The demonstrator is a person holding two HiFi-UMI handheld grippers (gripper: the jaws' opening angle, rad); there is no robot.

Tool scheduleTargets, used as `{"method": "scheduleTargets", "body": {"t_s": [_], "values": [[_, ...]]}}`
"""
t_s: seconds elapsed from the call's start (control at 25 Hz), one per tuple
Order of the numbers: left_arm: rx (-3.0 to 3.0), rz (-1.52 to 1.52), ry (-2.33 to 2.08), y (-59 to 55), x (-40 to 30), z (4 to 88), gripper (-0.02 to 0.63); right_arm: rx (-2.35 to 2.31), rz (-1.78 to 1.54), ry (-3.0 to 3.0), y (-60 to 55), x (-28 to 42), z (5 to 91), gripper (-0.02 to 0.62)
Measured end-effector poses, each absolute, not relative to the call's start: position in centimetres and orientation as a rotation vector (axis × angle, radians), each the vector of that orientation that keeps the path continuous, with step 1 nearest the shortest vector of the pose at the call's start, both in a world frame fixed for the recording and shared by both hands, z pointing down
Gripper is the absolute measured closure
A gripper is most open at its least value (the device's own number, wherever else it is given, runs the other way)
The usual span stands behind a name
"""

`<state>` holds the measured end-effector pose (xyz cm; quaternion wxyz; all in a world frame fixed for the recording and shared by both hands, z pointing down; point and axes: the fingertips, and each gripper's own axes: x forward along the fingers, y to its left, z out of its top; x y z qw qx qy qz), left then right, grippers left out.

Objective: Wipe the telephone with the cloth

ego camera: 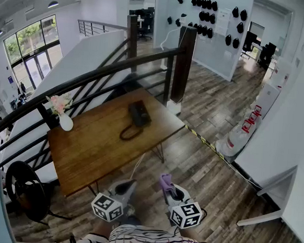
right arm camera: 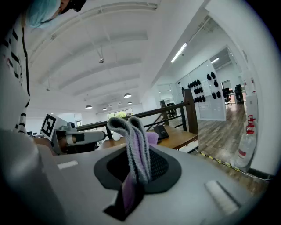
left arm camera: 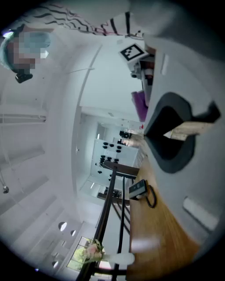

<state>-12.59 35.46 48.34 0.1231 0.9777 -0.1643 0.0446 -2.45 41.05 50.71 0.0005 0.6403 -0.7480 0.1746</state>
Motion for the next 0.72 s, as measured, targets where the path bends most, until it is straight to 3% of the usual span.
{"method": "scheduleTargets", "body": {"t_s": [0.72], "values": [[2.848, 0.115, -0.485, 37.4, -13.3, 48.0, 0.607, 2.044, 0.554, -2.391, 42.4, -2.7, 49.5, 0.546]]}}
